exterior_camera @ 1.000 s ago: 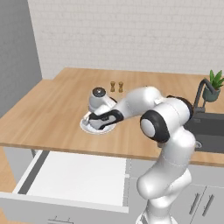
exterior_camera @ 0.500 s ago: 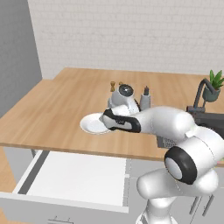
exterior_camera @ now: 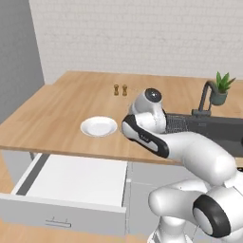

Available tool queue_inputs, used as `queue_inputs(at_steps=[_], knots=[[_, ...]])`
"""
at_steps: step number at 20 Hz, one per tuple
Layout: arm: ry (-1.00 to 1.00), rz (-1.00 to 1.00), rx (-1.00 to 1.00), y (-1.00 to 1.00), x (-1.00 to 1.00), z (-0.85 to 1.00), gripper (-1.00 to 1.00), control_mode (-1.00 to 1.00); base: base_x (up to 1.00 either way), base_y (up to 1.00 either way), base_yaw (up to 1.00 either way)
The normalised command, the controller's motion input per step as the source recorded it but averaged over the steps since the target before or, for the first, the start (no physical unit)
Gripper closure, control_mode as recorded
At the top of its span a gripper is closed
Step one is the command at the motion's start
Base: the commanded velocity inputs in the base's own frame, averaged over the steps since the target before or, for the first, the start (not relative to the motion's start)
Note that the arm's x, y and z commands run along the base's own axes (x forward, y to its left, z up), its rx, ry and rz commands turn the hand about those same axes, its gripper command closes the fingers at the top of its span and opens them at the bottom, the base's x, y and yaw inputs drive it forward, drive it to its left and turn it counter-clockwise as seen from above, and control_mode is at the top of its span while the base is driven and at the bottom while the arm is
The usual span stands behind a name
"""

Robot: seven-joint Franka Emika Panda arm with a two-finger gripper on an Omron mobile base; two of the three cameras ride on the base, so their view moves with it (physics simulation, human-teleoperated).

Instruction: Pick up the knife from the drawer and place it on the cutting board. Then place the meat from the plate to the cutting board.

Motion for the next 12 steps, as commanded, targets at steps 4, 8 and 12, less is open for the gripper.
queue_inputs(at_steps=[4, 8, 12], knots=[[0.00, 0.00, 0.00, 0.00, 0.00, 0.00, 1.00, 1.00, -0.94, -0.50, 0.00], [0.00, 0.00, 0.00, 0.00, 0.00, 0.00, 1.00, 1.00, -0.43, -0.75, -0.17], [0.00, 0.00, 0.00, 0.00, 0.00, 0.00, 1.00, 1.00, -0.10, -0.93, -0.21]])
